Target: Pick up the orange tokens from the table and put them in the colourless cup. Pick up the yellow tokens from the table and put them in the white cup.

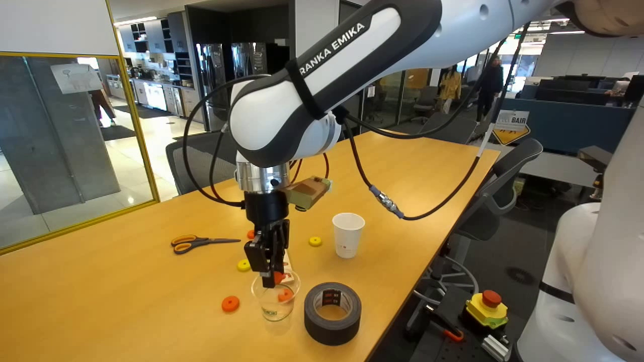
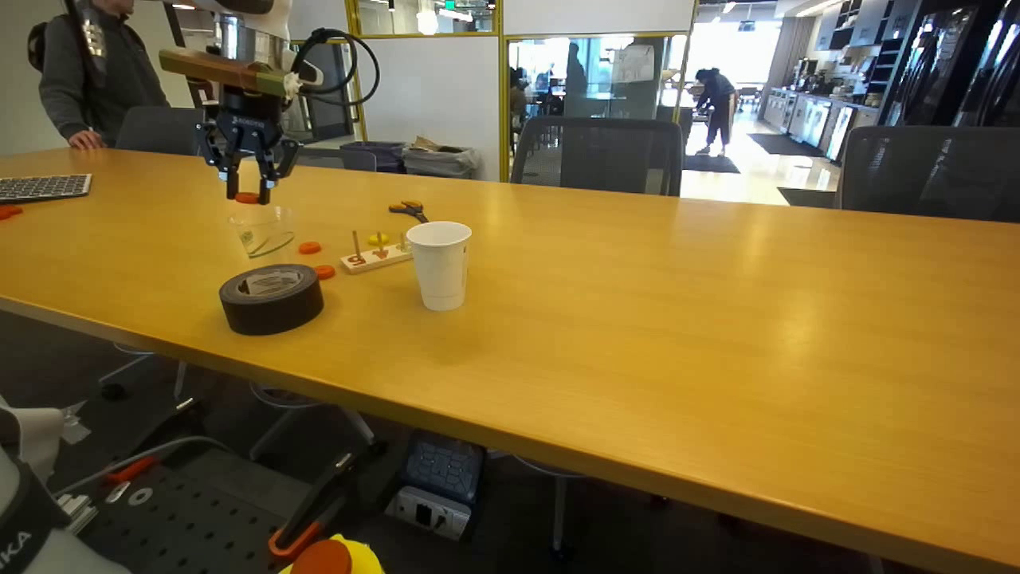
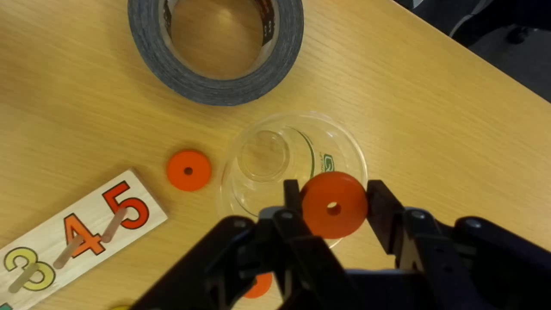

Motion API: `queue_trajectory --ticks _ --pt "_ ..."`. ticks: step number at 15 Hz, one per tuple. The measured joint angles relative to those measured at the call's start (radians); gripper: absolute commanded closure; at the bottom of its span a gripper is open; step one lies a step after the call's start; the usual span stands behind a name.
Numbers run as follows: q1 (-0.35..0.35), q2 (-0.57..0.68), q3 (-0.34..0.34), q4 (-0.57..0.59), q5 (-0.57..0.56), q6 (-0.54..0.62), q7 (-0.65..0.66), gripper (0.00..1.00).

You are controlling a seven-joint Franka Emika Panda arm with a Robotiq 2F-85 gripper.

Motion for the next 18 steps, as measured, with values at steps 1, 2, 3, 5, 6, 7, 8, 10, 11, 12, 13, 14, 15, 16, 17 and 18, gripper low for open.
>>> queue_trajectory --ticks 1,2,3,5,6,7,8,10,11,12,13,14,15,16,17,18 --pt "0.0 0.001 -0.001 -0.002 0.0 0.015 0.008 0.19" --pt "-0.001 0.002 -0.001 -0.004 -0.001 0.03 0.015 0.12" --pt "-0.002 0.004 -0.003 -0.004 -0.003 0.044 0.023 0.03" --pt "-0.005 0.008 -0.006 -0.004 -0.012 0.069 0.04 0.0" --pt "-0.006 0.01 -0.008 -0.004 -0.021 0.079 0.049 0.0" --pt "-0.008 0.011 -0.01 -0.004 -0.036 0.089 0.06 0.0" --pt "-0.009 0.012 -0.012 -0.003 -0.058 0.1 0.073 0.0" --pt "-0.01 0.013 -0.012 0.001 -0.112 0.118 0.105 0.0" --pt "-0.009 0.013 -0.011 0.005 -0.14 0.126 0.121 0.0" --pt "-0.008 0.016 -0.008 0.011 -0.167 0.137 0.138 0.0" --pt "-0.004 0.02 -0.005 0.017 -0.193 0.147 0.155 0.0" --pt "0.0 0.028 0.0 0.025 -0.215 0.16 0.173 0.0" --pt "0.006 0.039 0.005 0.033 -0.231 0.173 0.192 0.0" --pt "0.013 0.052 0.011 0.04 -0.238 0.185 0.211 0.0" --pt "0.021 0.068 0.016 0.045 -0.239 0.196 0.232 0.0" --pt "0.03 0.084 0.02 0.047 -0.241 0.21 0.259 0.0"
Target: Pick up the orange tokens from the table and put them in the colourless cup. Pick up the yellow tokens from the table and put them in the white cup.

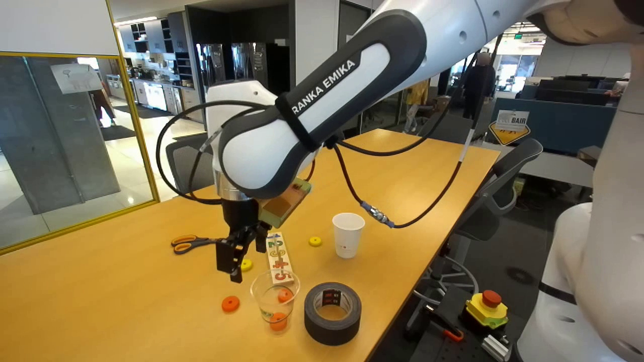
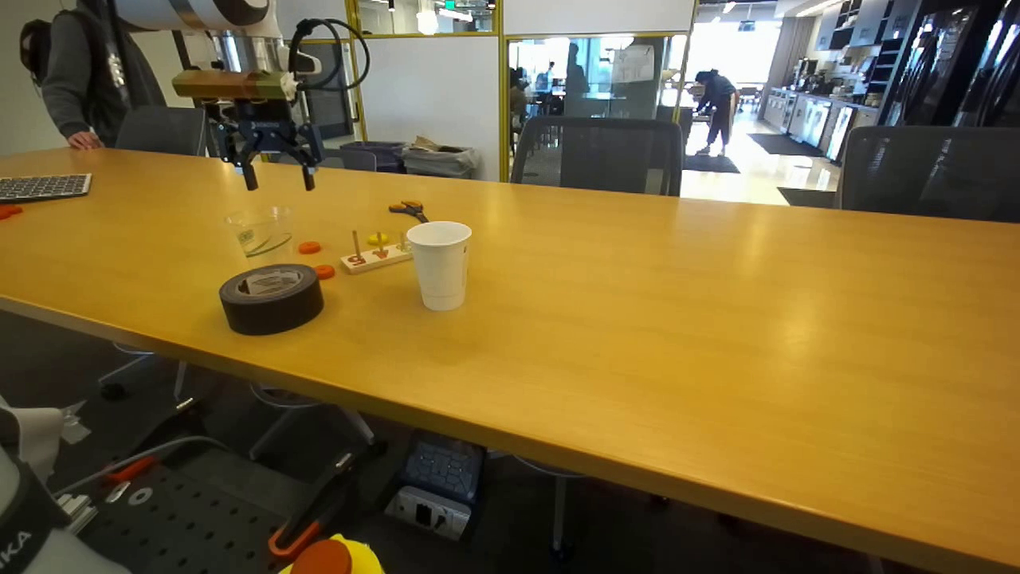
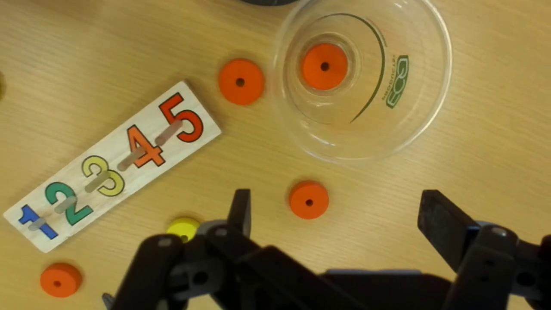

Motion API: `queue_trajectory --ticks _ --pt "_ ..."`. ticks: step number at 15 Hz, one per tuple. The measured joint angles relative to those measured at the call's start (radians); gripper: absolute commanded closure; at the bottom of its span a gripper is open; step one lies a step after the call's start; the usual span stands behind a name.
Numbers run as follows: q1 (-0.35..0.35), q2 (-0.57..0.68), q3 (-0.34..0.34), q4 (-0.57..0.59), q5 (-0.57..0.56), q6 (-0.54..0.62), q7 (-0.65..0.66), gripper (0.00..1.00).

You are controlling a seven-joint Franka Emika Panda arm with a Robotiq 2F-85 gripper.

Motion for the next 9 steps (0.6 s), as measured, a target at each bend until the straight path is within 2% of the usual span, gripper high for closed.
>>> queue_trajectory --ticks 3,9 --pt "0.023 0.049 0.004 0.0 -0.012 0.055 0.094 0.0" --pt "0.057 0.14 0.0 0.028 -0.11 0.118 0.259 0.0"
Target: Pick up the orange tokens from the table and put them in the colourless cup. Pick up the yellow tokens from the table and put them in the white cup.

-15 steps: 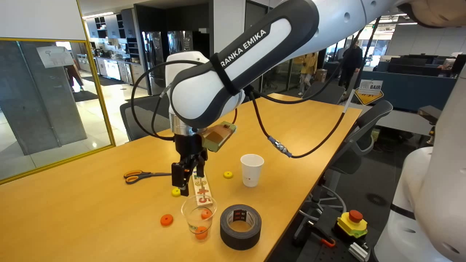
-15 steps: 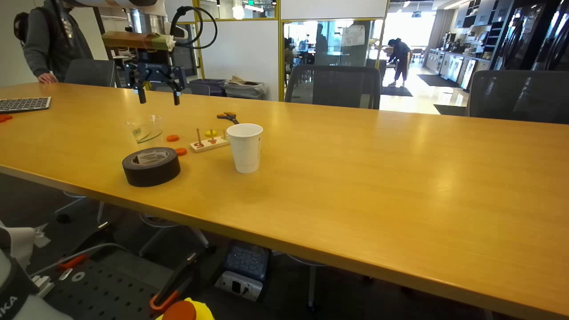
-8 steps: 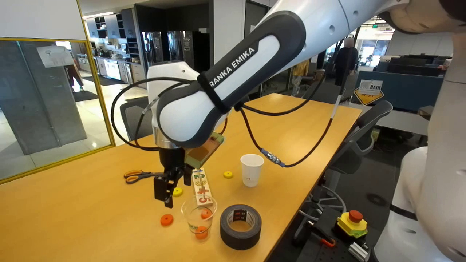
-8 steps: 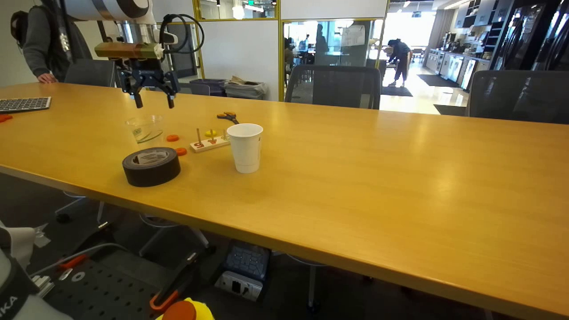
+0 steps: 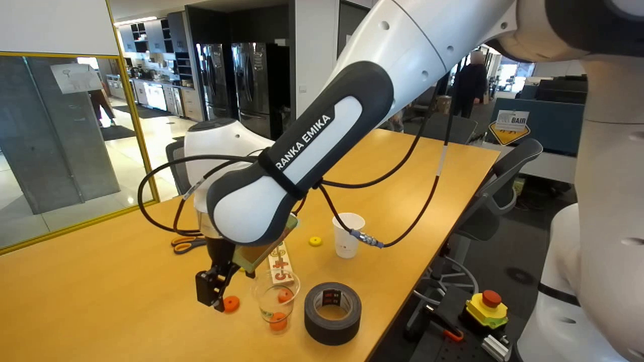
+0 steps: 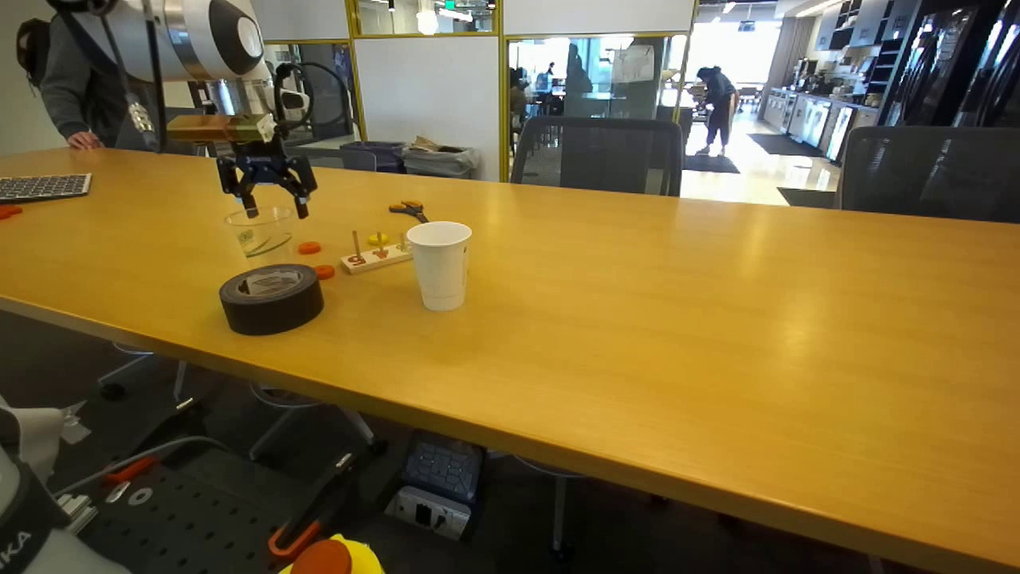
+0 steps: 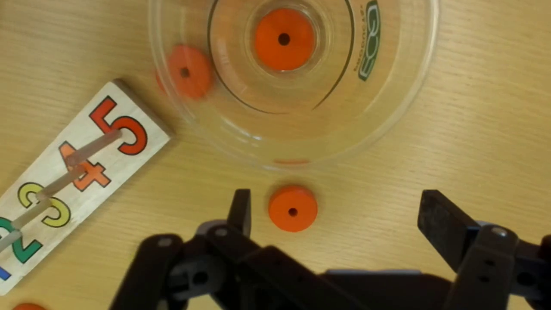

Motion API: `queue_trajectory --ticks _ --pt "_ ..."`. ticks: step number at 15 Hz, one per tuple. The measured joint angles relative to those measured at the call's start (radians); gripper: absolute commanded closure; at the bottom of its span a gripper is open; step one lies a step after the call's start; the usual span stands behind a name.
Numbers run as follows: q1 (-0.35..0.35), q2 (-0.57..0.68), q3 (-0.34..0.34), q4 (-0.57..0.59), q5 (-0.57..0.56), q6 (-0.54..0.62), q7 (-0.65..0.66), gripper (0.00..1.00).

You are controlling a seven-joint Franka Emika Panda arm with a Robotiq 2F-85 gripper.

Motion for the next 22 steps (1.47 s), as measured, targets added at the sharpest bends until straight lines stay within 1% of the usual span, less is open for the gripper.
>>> queue_trajectory --ticks 3,11,18,19,20,21,22 --pt "0.017 0.049 -0.01 0.035 -0.043 0.002 0.05 0.0" --pt "0.038 0.178 -0.056 0.131 -0.045 0.002 0.071 0.0" --pt "0.038 0.221 -0.077 0.171 -0.032 0.002 0.071 0.0" --pt "0.038 0.221 -0.077 0.172 -0.028 0.002 0.071 0.25" --pt "0.038 0.221 -0.077 0.173 -0.023 0.002 0.071 0.26" --pt "0.038 0.221 -0.077 0.173 -0.018 0.002 0.07 0.32" --pt "0.038 0.221 -0.077 0.173 -0.014 0.002 0.07 0.42"
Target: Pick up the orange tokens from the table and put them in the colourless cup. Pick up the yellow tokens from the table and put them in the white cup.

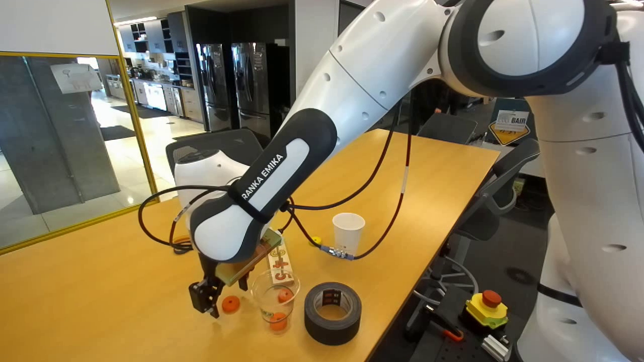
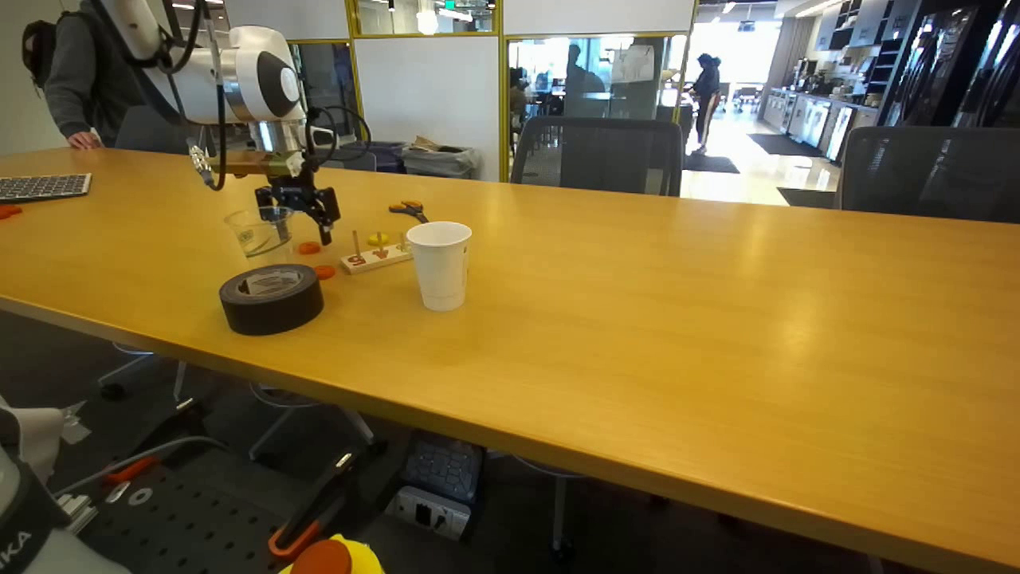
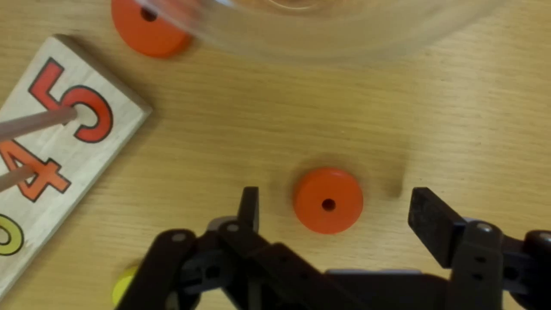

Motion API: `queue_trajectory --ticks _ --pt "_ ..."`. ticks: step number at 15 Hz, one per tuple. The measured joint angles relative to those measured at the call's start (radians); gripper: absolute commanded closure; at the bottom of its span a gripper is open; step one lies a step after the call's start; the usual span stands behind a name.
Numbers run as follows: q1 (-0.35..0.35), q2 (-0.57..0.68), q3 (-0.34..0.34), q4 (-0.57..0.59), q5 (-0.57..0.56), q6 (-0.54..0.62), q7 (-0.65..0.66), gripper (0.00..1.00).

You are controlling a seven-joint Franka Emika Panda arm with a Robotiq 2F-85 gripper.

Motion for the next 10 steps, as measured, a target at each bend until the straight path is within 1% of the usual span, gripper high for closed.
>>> queue_trajectory --ticks 4,5,6,7,10 --pt "0.0 0.0 0.0 0.0 0.02 0.0 0.0 0.72" --pt "0.0 0.0 0.0 0.0 0.024 0.0 0.0 0.81" --pt "0.0 0.0 0.0 0.0 0.026 0.0 0.0 0.83" --pt "0.0 -0.001 0.0 0.001 0.029 0.0 0.0 0.8" --pt "0.0 0.0 0.0 0.001 0.033 0.0 0.0 0.8"
